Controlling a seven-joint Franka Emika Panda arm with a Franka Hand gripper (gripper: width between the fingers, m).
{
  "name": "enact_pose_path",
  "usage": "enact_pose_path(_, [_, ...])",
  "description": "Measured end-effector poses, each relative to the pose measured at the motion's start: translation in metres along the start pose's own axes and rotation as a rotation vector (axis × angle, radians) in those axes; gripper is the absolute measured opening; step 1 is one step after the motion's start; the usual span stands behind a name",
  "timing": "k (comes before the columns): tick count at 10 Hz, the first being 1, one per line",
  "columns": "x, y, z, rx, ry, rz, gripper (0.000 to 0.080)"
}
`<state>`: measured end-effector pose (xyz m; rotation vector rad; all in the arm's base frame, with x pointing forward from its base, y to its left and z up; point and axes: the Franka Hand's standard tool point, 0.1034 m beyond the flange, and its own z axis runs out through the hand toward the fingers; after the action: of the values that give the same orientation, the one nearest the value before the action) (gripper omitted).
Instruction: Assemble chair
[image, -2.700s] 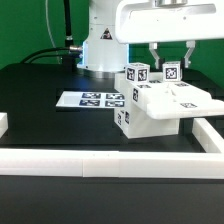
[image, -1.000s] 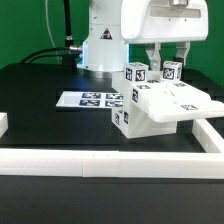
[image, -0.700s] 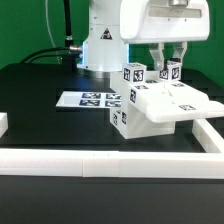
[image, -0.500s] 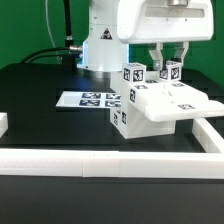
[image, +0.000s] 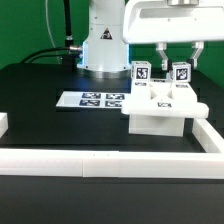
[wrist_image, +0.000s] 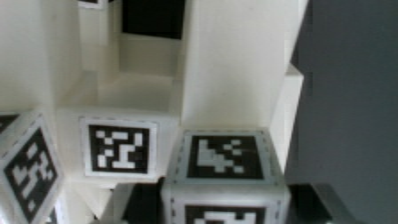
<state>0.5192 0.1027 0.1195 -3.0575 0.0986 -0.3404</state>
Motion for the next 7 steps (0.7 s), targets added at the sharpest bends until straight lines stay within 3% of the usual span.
enact_pose_path(3, [0.0019, -0.0007, -0.0015, 0.003, 0.004, 0.070, 0.0282])
enact_pose_path(4, [0.0002, -0.0024, -0.0010, 0.001, -0.005, 0.045, 0.0357])
enact_pose_path(5, [-0.0015, -0.0088, -0.0015, -0.001, -0.028, 0.015, 0.0540])
enact_pose_path(6, [-0.0003, -0.0070, -0.0016, 0.002, -0.026, -0.048, 0.0615])
enact_pose_path(7, [0.0001, -0.0059, -0.0017, 0.001, -0.026, -0.178, 0.0615])
